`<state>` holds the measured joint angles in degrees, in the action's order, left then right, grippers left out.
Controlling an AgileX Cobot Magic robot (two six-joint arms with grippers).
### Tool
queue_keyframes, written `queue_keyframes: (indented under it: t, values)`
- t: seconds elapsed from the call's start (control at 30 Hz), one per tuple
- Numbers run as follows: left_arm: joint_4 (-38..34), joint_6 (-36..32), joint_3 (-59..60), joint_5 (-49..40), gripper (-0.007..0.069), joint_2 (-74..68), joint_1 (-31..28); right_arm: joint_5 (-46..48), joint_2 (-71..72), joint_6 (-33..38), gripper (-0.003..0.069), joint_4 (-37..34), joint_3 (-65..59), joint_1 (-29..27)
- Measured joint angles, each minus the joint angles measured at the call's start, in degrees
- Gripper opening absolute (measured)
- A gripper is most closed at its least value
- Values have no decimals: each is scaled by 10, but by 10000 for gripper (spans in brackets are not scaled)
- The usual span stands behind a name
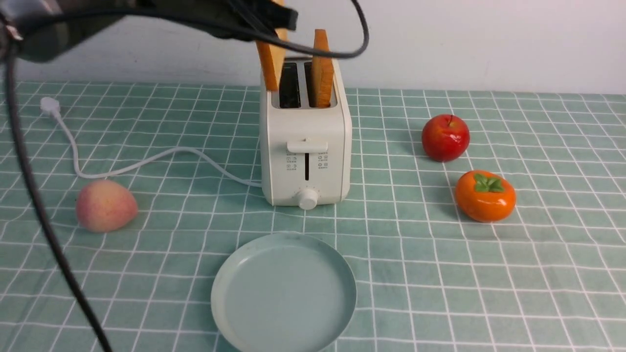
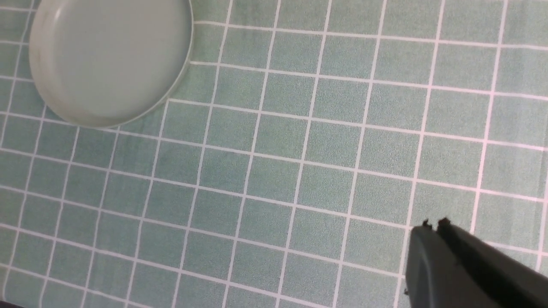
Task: Take toasted bread from bread machine on blue coffee table place on plate.
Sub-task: 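Reach for a toast slice standing in the toaster with the left gripper, then place the slice of bread on the plate with the left gripper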
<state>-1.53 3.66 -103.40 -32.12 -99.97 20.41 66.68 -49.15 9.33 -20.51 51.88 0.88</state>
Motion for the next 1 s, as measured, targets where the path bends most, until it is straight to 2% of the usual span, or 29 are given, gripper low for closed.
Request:
queue_keyframes:
  t: [0.1,0.17,0.2,0.23,0.37,0.4,0.43,0.47,0.57,0.6,0.77,0.83,1.0]
  values:
    - [1,11,-1,-53,48,51,0,-1,0,0,15,0,0,0]
    - [1,37,-1,-129,48,92,0,-1,0,1,16,0,0,0]
    - [1,37,-1,-129,48,95,0,-1,0,1,16,0,0,0]
    - [-2,56,4,-180,48,115,0,-1,0,1,18,0,0,0]
    - [-25,71,68,-216,48,150,0,-1,0,1,20,0,0,0]
    - [-53,73,138,-207,48,167,0,-1,0,2,22,0,0,0]
    - [-53,73,147,-205,48,167,0,-1,0,2,22,0,0,0]
    - [-100,64,240,-169,48,182,0,2,0,2,22,0,0,0]
    - [-190,29,351,-105,48,187,0,3,0,2,22,0,0,0]
    - [-199,25,351,-100,48,187,0,3,0,2,22,0,0,0]
    - [-458,-164,481,5,48,178,0,3,0,2,22,-2,0,0]
    - [-529,-217,497,14,48,166,0,3,0,2,22,-8,0,0]
    - [-593,-260,504,7,48,128,0,3,0,2,24,-13,0,0]
